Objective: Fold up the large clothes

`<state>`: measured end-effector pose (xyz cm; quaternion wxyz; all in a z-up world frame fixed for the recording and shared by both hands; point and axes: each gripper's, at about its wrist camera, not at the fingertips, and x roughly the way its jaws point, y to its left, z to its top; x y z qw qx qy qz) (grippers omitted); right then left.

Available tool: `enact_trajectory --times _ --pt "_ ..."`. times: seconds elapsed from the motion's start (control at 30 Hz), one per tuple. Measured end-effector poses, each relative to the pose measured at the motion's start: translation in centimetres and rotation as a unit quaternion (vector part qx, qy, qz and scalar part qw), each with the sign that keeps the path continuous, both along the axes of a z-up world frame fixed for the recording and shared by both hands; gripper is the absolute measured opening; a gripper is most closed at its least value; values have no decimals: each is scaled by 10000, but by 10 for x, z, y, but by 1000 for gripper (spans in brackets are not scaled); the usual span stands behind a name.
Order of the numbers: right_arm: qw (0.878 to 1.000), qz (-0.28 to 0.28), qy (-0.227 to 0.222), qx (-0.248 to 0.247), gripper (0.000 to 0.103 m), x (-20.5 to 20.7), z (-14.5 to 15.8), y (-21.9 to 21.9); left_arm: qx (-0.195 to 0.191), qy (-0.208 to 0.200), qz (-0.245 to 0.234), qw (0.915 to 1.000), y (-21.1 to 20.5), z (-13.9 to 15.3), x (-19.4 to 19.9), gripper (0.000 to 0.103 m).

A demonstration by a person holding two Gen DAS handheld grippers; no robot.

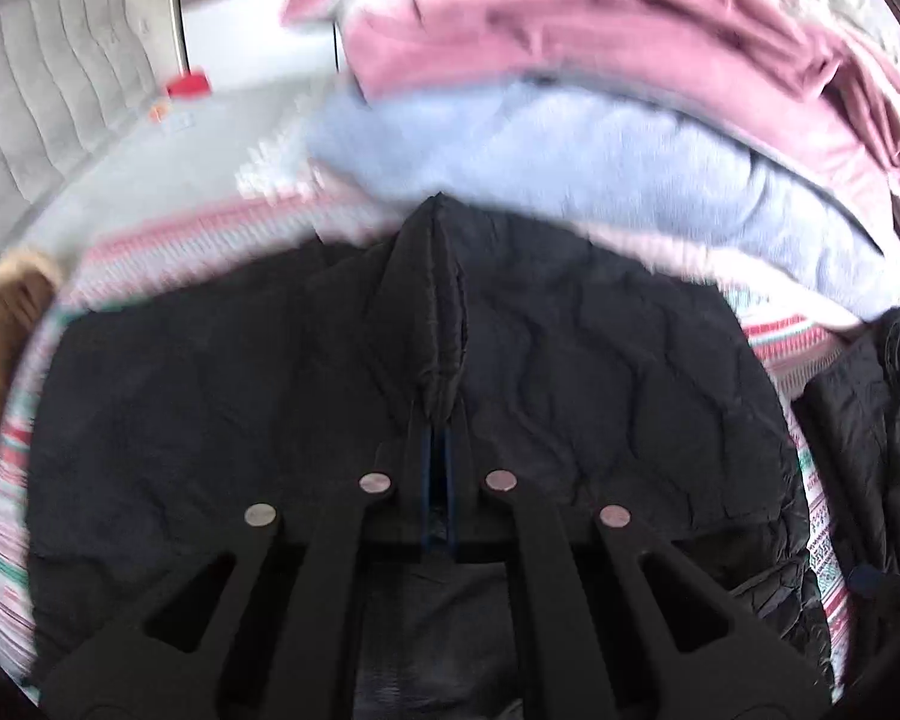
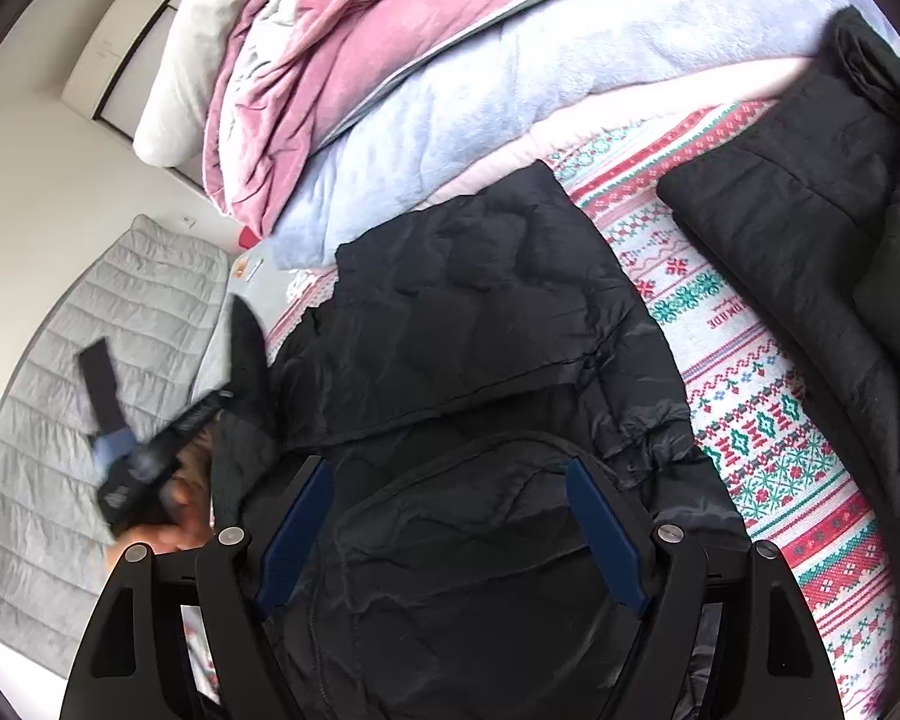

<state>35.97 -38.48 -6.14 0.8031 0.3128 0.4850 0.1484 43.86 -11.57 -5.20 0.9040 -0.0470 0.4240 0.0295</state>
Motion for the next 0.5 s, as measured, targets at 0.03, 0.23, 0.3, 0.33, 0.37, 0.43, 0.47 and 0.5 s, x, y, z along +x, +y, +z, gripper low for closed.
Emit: enact_trajectory --times 0.03,0.23,0.3,0.33,0.37,0.43,0.47,0.5 --pt "10000 -26 53 9 81 1 -3 -2 -55 103 3 9999 -1 -9 0 5" --pt "10000 -67 67 -5 81 2 -4 -7 -207 377 -42 9991 -10 -46 3 7" --pt "9999 -80 60 -15 81 2 -4 -8 -287 378 -61 9989 -8 -45 0 10" --pt "9999 -80 65 -11 81 2 -4 -7 -388 399 -85 9984 -7 -44 0 18" --pt "9999 -69 77 -9 81 3 -5 -7 -545 447 -123 9974 -4 -42 0 23" --pt "10000 -19 92 -17 81 3 -5 -5 -815 498 -164 9953 0 -36 -6 37" --pt "10000 2 93 -31 81 3 -5 -4 -899 473 -181 9947 4 -29 -13 39" --pt "9999 9 92 -42 81 3 -5 -3 -949 437 -206 9943 8 -24 -21 42"
